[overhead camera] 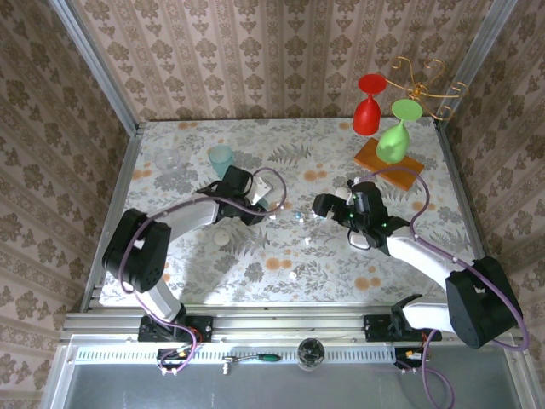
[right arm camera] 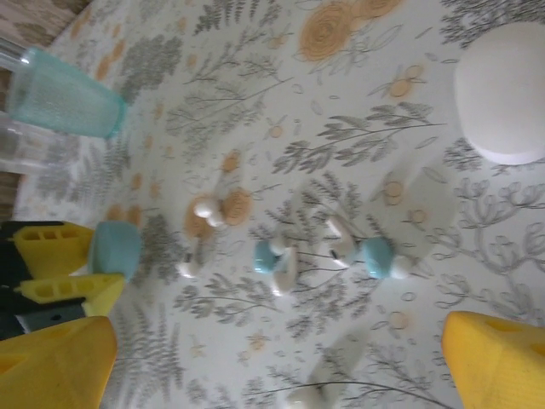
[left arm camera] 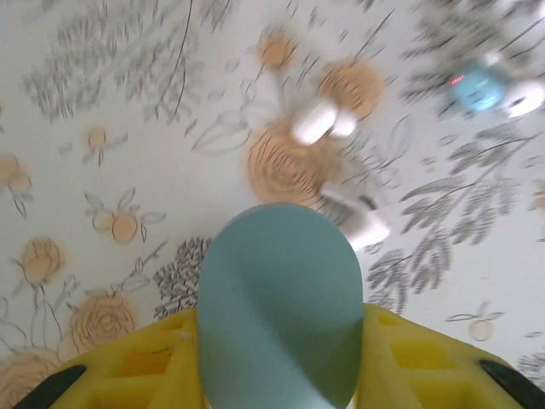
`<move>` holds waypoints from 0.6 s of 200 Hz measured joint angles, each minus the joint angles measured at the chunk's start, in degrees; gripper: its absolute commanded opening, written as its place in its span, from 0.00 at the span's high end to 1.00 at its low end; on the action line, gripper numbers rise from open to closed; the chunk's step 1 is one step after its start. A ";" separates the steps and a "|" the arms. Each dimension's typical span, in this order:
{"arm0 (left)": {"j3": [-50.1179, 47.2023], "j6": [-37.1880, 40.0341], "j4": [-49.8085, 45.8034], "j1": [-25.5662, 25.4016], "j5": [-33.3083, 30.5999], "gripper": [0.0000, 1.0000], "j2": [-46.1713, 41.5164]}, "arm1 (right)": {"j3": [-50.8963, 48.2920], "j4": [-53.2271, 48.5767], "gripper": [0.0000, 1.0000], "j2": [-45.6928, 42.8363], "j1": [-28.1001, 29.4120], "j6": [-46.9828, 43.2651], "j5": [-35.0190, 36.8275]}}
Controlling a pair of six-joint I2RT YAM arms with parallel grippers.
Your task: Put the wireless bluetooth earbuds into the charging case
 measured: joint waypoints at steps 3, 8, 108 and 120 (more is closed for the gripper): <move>-0.48 0.66 0.74 -0.02 0.81 0.73 -0.68 | 0.26 -0.02 0.04 0.04 -0.07 0.31 -0.76; -1.14 1.49 1.84 -0.02 1.84 0.73 -1.51 | 0.72 -0.02 0.05 0.17 -0.11 1.09 -2.08; -4.96 15.65 14.27 -5.84 16.46 0.73 -6.27 | 3.96 5.95 0.31 9.03 0.96 10.45 -22.49; -4.96 16.26 14.40 -6.19 16.81 0.73 -6.47 | 4.11 6.67 0.33 9.60 1.16 10.78 -23.65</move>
